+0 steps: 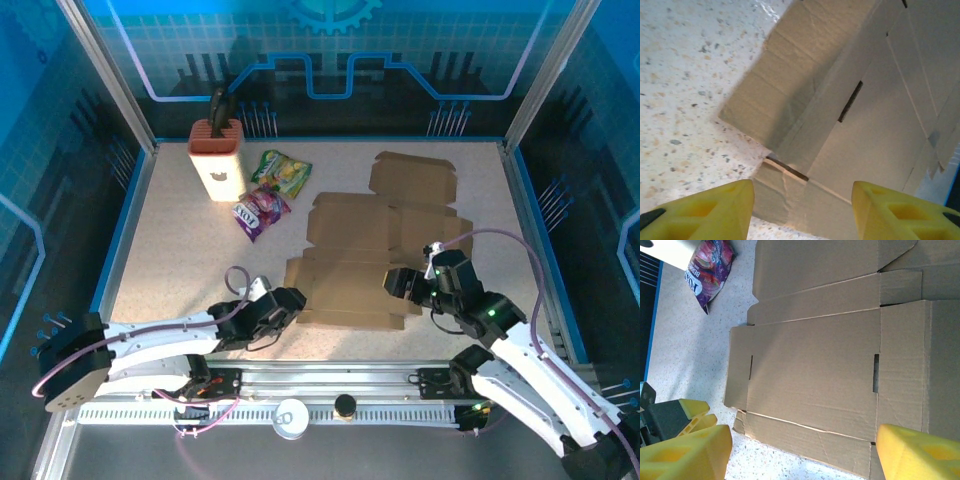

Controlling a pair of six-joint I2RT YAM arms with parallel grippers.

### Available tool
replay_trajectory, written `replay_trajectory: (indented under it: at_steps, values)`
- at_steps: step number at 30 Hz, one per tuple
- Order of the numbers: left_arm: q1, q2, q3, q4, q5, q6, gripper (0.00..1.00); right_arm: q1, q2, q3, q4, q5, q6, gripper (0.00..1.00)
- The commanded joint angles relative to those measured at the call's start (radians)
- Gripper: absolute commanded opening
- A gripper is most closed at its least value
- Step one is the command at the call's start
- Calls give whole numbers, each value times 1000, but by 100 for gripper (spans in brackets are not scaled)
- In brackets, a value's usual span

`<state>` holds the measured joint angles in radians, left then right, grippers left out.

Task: Fold the paper box

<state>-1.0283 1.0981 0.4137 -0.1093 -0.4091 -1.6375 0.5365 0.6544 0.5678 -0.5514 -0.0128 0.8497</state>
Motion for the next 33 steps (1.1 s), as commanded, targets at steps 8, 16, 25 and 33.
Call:
replay_trajectory:
  at_steps: [8,16,25,33]
  values:
    - [-21,70,-44,109,-64,-121,52,22,-10,-15,47,4,43,76]
    - [-21,103,-60,214,-136,-90,50,40,-11,-29,74,-10,64,75]
    - [-21,181,-80,327,-113,-121,46,51,-19,-29,73,-15,75,75]
    - [-22,191,-71,313,-100,-143,49,52,-20,-31,71,-18,79,75]
